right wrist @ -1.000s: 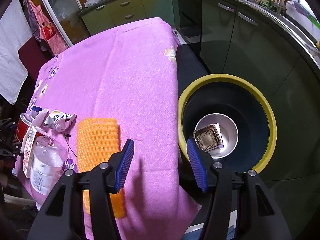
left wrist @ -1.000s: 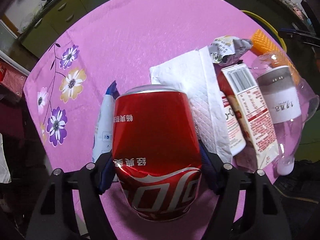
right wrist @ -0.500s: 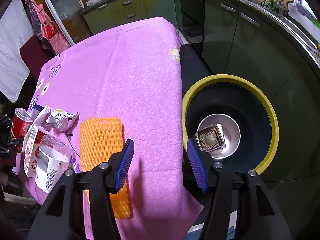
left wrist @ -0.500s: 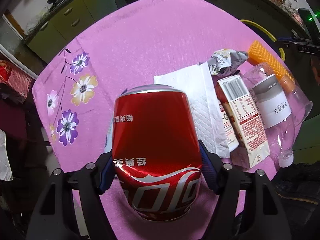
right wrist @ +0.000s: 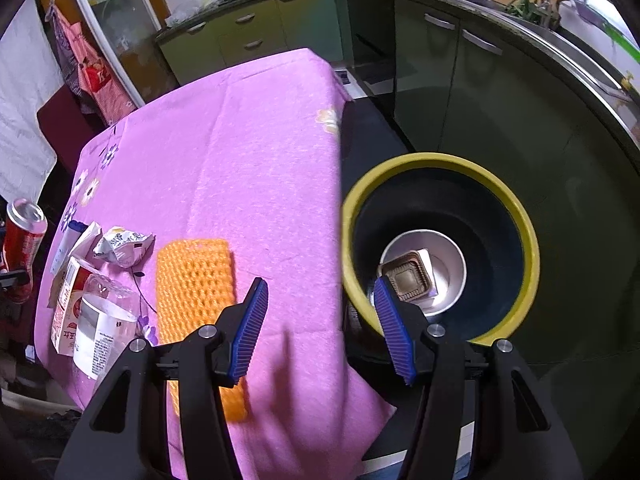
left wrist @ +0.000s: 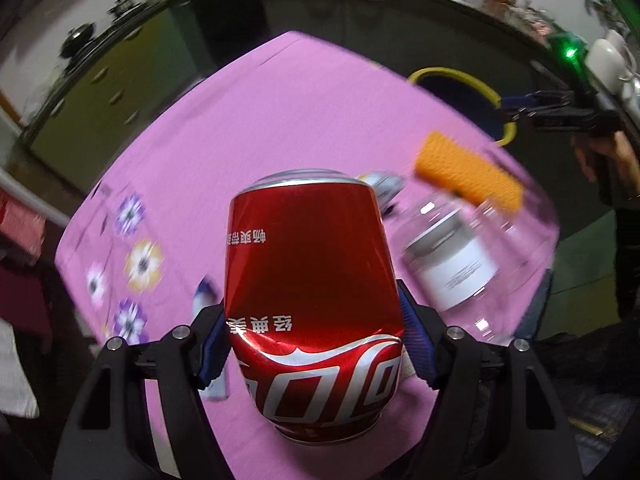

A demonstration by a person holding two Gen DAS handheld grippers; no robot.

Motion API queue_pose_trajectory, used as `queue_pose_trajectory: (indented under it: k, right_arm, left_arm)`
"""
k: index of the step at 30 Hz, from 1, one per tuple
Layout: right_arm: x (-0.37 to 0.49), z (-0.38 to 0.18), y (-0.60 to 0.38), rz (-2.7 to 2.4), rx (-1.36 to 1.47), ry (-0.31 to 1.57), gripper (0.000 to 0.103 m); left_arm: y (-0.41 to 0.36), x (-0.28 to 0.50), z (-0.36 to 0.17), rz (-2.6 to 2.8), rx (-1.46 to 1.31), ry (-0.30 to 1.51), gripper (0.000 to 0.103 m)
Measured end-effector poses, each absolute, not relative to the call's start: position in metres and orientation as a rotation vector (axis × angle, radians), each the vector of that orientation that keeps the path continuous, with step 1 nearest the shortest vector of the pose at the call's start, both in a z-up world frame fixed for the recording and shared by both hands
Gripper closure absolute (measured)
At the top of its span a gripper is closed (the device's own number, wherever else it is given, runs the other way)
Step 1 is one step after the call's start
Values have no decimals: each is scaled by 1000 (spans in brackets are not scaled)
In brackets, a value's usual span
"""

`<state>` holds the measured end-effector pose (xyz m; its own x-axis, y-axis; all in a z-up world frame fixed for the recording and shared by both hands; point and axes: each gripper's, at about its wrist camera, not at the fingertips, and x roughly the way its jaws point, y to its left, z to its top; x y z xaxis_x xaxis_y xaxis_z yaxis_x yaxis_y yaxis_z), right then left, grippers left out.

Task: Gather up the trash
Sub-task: 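Carry the Coca-Cola can over the bin and drop it with the left gripper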

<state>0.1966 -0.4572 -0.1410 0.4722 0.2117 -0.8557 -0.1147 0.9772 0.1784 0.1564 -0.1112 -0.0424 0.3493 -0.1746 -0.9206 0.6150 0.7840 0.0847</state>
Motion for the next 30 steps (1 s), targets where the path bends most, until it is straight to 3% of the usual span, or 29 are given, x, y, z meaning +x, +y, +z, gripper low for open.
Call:
queue_pose_trajectory:
  k: [12, 25, 28, 30]
  right_arm:
    - [161, -139, -529, 79, 187, 1030, 48]
    - [113, -151, -604, -63, 310, 1032, 48]
    - [105, -154, -611, -81, 329, 1037, 42]
    - [103, -157, -614, -85, 332, 1044, 42]
  left_arm:
    - [-296, 195, -31, -875, 555, 1096, 34]
    - [-481, 256, -124, -986, 614, 1203, 34]
    - [-505, 270, -146, -950, 629, 1222, 34]
    - [-512, 278, -154, -912, 640, 1228, 27]
